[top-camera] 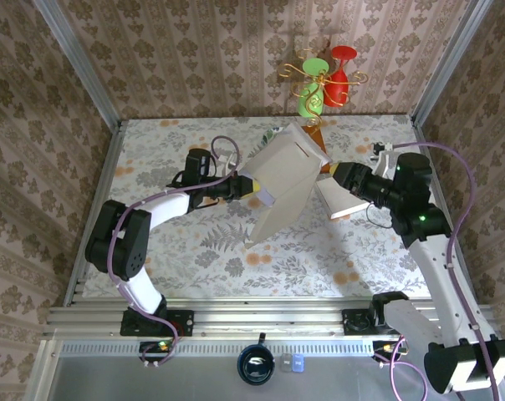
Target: Fold the paper box
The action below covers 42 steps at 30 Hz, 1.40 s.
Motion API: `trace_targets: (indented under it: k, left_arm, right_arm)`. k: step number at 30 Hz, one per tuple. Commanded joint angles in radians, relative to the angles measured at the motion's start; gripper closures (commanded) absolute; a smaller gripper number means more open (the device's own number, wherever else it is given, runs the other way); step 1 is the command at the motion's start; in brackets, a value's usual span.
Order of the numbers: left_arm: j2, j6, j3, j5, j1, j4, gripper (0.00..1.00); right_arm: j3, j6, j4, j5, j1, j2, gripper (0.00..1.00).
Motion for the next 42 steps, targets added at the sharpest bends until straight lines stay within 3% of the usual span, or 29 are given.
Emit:
trace_targets:
  k: [1,17,23,27,32,37,42]
  left_arm:
    - [0.008,-0.015,0.033,0.034,0.008,0.031,1.00]
    - [0.007,-0.017,0.032,0.029,0.008,0.037,1.00]
    - [0.014,-0.032,0.031,0.021,0.018,0.034,1.00]
    - [0.005,-0.017,0.029,0.021,0.041,0.011,1.00]
    - [-0.004,0.096,0.069,0.045,0.049,-0.127,1.00]
    - [0.005,0.214,0.122,0.066,0.049,-0.270,1.00]
    - [0.018,0.243,0.150,0.095,0.049,-0.301,1.00]
  right_arm:
    - [-0.006,0.064,0.103,-0.018,0.009,0.020,0.55]
    - [-0.009,0.098,0.228,0.024,0.090,0.128,0.56]
    - [0.007,0.082,0.189,0.034,0.088,0.099,0.59]
    - [0.086,0.026,0.062,0.035,0.058,0.051,0.56]
    - [0.197,-0.012,-0.019,0.010,-0.004,0.052,0.52]
    - [0.336,-0.085,-0.045,-0.090,-0.019,0.189,0.51]
    - [0.451,-0.206,-0.116,-0.185,-0.009,0.325,0.52]
